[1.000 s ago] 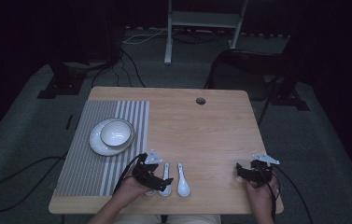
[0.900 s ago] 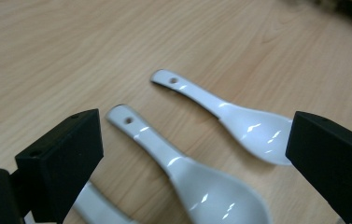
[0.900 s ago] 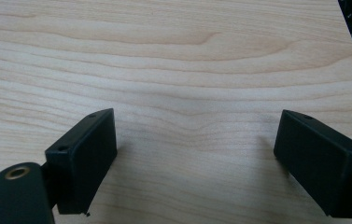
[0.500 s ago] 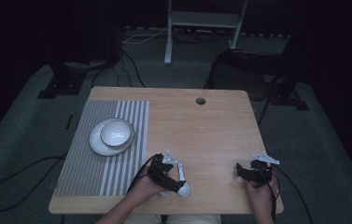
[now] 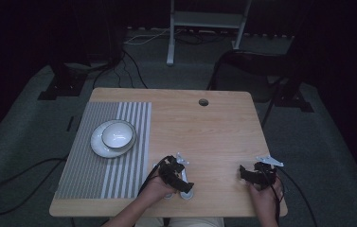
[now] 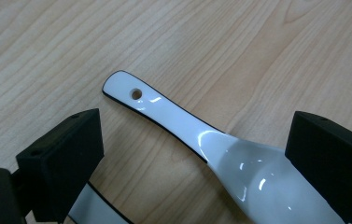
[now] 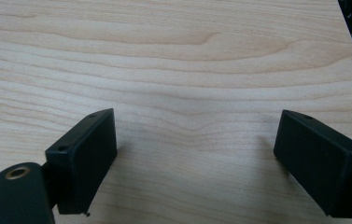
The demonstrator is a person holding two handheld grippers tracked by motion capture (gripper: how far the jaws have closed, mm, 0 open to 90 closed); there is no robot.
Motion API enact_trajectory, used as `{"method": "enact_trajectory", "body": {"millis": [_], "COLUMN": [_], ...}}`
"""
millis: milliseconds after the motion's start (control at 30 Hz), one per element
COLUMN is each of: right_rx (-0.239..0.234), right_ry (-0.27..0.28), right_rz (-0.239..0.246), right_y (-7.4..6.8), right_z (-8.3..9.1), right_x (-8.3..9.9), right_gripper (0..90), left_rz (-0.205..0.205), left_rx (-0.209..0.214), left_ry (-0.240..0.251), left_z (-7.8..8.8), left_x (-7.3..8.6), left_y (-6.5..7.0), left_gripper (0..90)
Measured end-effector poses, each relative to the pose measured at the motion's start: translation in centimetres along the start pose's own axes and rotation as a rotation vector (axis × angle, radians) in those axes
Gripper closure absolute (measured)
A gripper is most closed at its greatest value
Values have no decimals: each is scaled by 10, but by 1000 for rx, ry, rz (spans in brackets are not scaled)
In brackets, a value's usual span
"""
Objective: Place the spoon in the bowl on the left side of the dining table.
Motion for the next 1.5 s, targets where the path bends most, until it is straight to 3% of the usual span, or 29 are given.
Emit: {"method": "enact_trajectory", "body": {"millis": [267, 333, 433, 567, 700, 733, 833, 900, 967, 1100, 1133, 1200, 1467, 1500], "right_rx": [0, 0, 0, 0, 0, 0, 0, 0, 0, 0, 0, 0, 0, 1], "right_ry": [0, 0, 0, 0, 0, 0, 0, 0, 0, 0, 0, 0, 0, 0], "right_rz": [0, 0, 0, 0, 0, 0, -1, 0, -1, -1, 0, -1, 0, 0], "right_y": [0, 0, 0, 0, 0, 0, 0, 0, 0, 0, 0, 0, 0, 0], "right_z": [0, 0, 0, 0, 0, 0, 0, 0, 0, 0, 0, 0, 0, 0], "right_x": [0, 0, 0, 0, 0, 0, 0, 0, 0, 0, 0, 0, 0, 0], "right_gripper": [125, 126, 126, 125, 126, 126, 126, 126, 126, 127, 126, 126, 126, 126], "left_rz": [5, -11, -32, -46, -56, -58, -82, -74, -59, -69, -95, -123, -173, -175], "left_rx": [-2, -9, -3, -21, -30, -20, -33, -29, -52, -56, -61, -67, -44, -36], "left_ry": [-28, -30, -15, -6, 9, 12, 17, 13, -8, -13, -8, -7, -10, -8], "left_z": [-8, -10, -10, -11, -11, -11, -11, -11, -13, -13, -12, -12, -14, -15], "left_x": [-4, -5, -6, -8, -9, -9, -9, -9, -10, -10, -10, -10, -11, -12], "left_y": [1, 3, 7, 10, 11, 12, 13, 13, 13, 13, 15, 17, 27, 28], "left_gripper": [49, 51, 142, 174, 265, 369, 451, 437, 272, 268, 370, 444, 687, 687]}}
Point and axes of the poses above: each handheld gripper's, and its own axes: z roughly backward along the jaws, x roughly out of its underside, y roughly to its right, the point moved 3 cm from there along -z, roughly forward along the jaws, and after that the axes turned 12 degrees about z, right-handed, at the moved point
